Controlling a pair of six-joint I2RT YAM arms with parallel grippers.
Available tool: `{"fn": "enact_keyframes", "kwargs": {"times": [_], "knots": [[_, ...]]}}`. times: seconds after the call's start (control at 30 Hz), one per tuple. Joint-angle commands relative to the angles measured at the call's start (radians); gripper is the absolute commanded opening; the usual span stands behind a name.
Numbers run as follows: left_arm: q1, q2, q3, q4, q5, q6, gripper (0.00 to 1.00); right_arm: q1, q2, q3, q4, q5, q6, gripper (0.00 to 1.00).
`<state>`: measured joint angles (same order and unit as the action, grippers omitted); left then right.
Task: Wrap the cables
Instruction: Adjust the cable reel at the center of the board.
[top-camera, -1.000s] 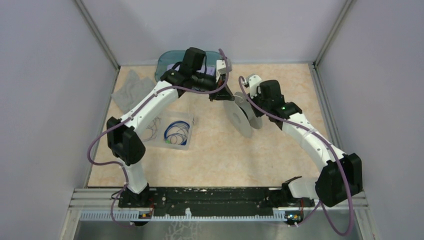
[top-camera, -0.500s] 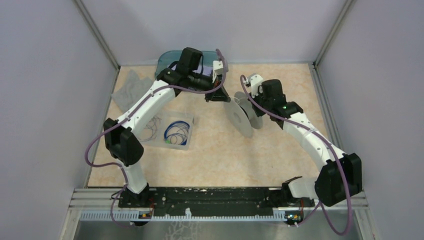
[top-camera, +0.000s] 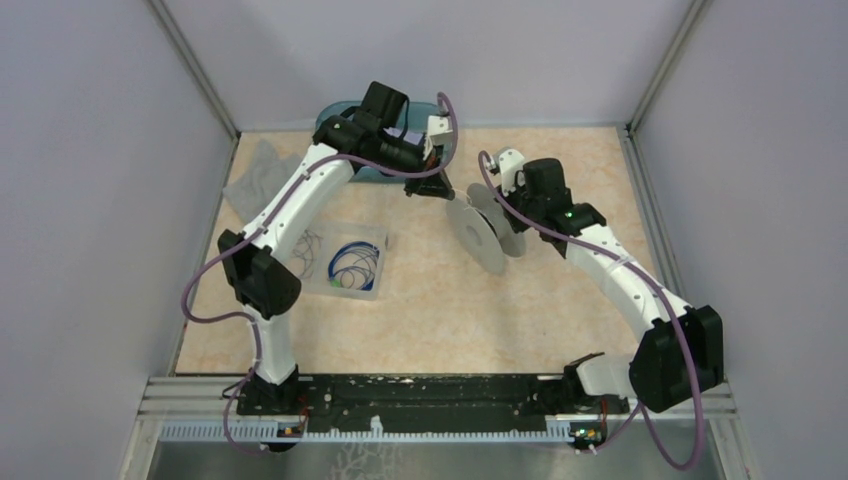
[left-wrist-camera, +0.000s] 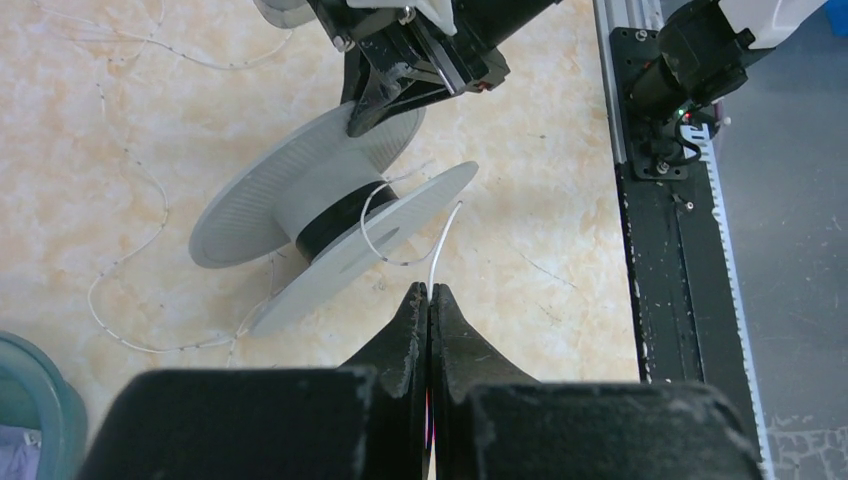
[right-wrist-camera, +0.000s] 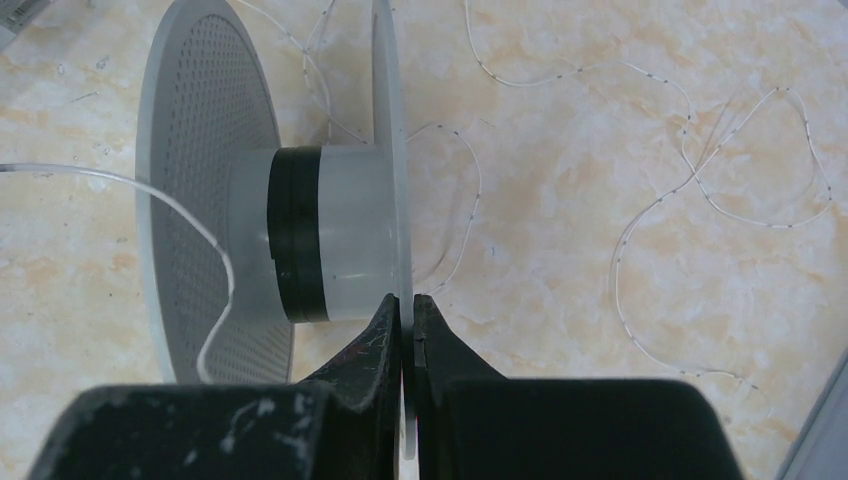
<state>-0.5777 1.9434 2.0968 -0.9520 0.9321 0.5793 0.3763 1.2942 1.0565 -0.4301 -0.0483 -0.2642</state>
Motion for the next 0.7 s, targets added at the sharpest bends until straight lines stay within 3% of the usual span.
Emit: {"fn": "enact_keyframes", "kwargs": {"times": [0.0, 0.23, 0.67], "knots": [[0.004, 0.028, 0.032, -0.032, 0.015, 0.027, 0.0, -0.01, 0.016, 0.026, 0.023, -0.004, -0.032, 0.03], [0.003, 0.085, 0.041, 0.095, 0.044, -0.048, 0.0, -0.01, 0.016, 0.033, 0.019, -0.012, -0.025, 0.05], [0.001, 0.143, 0.045, 0.147, 0.047, -0.058, 0.0, -0.01, 0.034, 0.066, 0.001, -0.03, -0.008, 0.11]]}}
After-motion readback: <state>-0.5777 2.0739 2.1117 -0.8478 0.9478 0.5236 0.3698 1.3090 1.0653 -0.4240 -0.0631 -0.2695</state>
